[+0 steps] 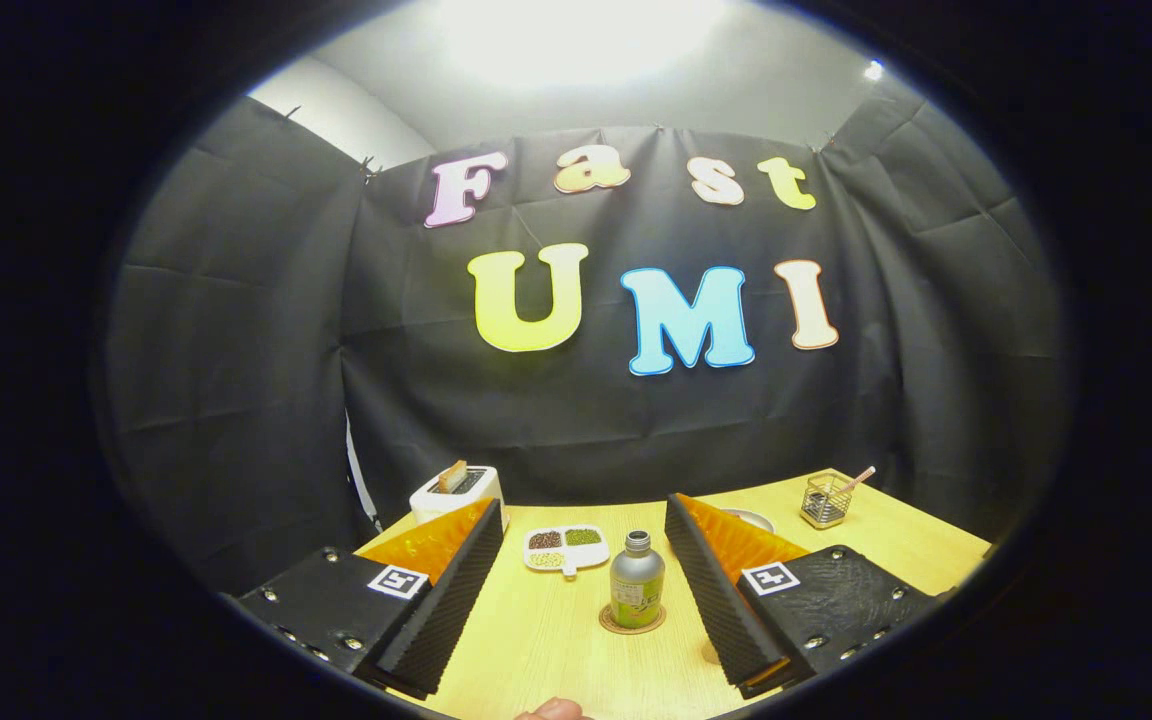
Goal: Take the bottle from table, then pour the juice into the cup, finally place the bottle on the coaster
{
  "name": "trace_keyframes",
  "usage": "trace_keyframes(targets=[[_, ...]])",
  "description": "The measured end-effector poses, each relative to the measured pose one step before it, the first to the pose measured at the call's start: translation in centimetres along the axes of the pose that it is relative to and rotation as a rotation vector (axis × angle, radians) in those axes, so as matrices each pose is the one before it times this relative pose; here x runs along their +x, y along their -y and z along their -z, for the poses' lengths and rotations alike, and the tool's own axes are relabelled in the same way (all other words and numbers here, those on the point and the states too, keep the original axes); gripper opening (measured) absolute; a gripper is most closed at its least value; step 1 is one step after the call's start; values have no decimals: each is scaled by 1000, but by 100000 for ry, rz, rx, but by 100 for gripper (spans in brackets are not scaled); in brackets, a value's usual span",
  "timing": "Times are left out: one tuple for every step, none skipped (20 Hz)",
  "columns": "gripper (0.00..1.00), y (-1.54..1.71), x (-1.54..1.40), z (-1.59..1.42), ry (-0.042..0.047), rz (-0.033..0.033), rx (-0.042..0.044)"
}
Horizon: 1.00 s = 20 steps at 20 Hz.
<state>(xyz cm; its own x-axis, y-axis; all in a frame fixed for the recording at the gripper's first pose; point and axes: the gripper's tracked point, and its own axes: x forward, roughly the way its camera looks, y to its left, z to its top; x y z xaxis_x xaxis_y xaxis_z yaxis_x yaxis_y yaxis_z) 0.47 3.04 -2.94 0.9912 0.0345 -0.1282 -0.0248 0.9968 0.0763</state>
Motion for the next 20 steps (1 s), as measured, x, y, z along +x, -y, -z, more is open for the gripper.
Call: trace_keyframes(targets=[[99,64,-28,-14,61,-32,42],[99,14,-71,-64,6,-211,174],[99,89,-55,24,-164,119,257],[99,56,-93,31,4,66,220],[99,98,-93,31,-86,317,-20],[99,222,18,7,-115,331,-179],[99,180,-36,14,-190,511,-199],[99,89,-51,-68,3,128,7],[99,82,-67,-173,302,563,-104],[99,121,-25,-72,138,159,236],[99,-146,-30,-163,462,-347,370],[99,-48,40,57,-77,-173,367],[99,-160,-86,-131,230,-115,-169],[99,70,-83,-97,152,318,-198],[99,-201,-95,-128,170,-213,112],[99,-234,55,16,389,-379,180],[99,-124,72,-62,13,-256,-187],[99,122,4,171,-546,18,-541],[99,52,-19,22,-260,72,-463],[99,45,-27,-51,205,39,-178]])
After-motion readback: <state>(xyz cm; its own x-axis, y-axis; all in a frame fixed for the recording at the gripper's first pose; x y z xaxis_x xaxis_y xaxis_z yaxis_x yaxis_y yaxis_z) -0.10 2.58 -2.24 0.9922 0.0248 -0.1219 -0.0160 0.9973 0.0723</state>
